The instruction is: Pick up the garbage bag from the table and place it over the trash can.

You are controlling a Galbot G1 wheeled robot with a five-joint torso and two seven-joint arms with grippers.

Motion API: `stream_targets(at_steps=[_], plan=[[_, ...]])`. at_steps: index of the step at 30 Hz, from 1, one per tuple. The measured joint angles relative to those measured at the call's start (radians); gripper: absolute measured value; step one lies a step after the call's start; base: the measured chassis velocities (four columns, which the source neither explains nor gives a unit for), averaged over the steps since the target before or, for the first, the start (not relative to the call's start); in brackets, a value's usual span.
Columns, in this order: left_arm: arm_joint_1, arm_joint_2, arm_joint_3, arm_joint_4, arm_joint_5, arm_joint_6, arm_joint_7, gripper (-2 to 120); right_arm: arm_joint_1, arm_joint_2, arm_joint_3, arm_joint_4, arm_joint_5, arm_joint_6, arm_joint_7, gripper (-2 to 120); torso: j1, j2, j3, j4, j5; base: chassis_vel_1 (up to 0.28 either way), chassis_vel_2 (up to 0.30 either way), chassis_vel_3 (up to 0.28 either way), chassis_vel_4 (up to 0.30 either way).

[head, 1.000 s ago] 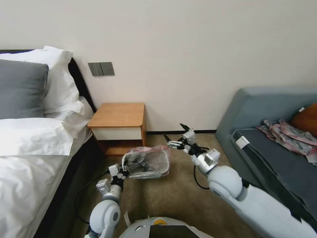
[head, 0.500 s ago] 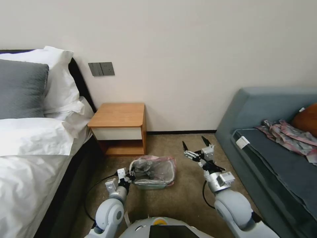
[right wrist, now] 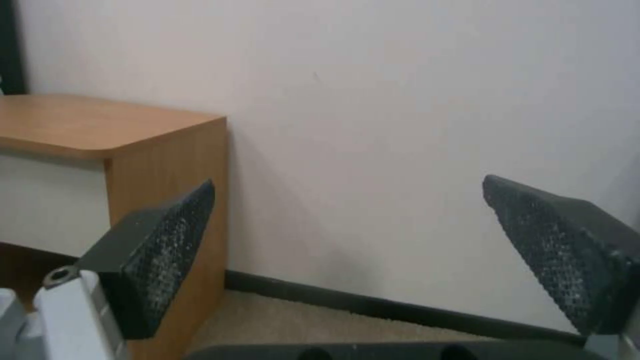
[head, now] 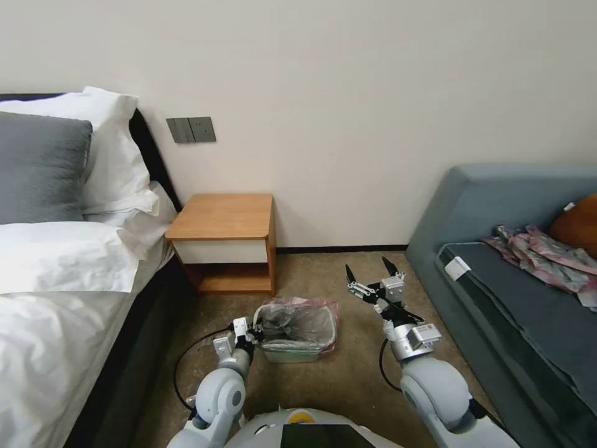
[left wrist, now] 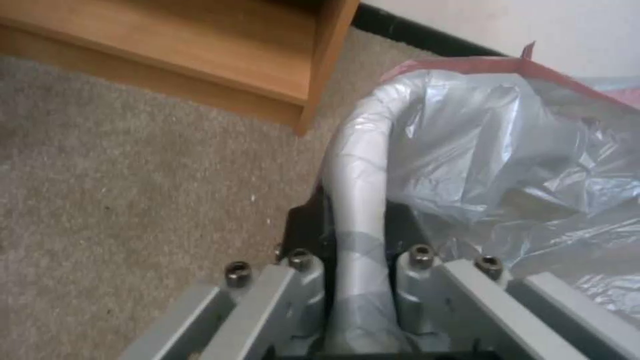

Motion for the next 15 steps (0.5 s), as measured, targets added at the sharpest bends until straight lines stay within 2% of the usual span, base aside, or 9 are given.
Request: stream_targets(at_steps=[2,3,6,7,11,12,15], plan=[[0.0,0.0,0.0,0.003,0.002,0.0,0.0,23,0.004,0.0,-0.002,0.0,0.01,-0.008,0.004,100,0.0,0.0,0.0,0.0,-0.0001,0.0,0.0,0.0,0.0],[0.0,0.0,0.0,0.003,0.002,0.0,0.0,23,0.004,0.0,-0.002,0.0,0.01,-0.008,0.004,100,0.0,0.0,0.0,0.0,-0.0001,0.0,0.0,0.0,0.0],[-0.001,-0.004,-0.004,0.003,0.004,0.0,0.001,35,0.009,0.002,-0.009,-0.001,0.026,-0.018,0.016,100,0.0,0.0,0.0,0.0,-0.0001,0.0,0.0,0.0,0.0],[-0.001,-0.004,-0.004,0.003,0.004,0.0,0.001,35,0.009,0.002,-0.009,-0.001,0.026,-0.018,0.016,100,0.0,0.0,0.0,0.0,-0.0001,0.0,0.0,0.0,0.0],[0.0,-0.009,-0.01,-0.004,0.011,0.0,0.003,54,0.008,0.008,-0.012,-0.001,0.027,-0.019,0.019,100,0.0,0.0,0.0,-0.0003,-0.0001,0.0,0.0,0.0,0.0],[0.0,-0.009,-0.01,-0.004,0.011,0.0,0.003,54,0.008,0.008,-0.012,-0.001,0.027,-0.019,0.019,100,0.0,0.0,0.0,-0.0003,-0.0001,0.0,0.0,0.0,0.0],[0.008,-0.009,-0.016,-0.015,0.03,-0.003,0.009,68,0.003,0.009,-0.011,0.005,0.027,-0.019,0.022,100,0.0,0.0,0.0,-0.0002,-0.0001,0.0,0.0,0.0,0.0]])
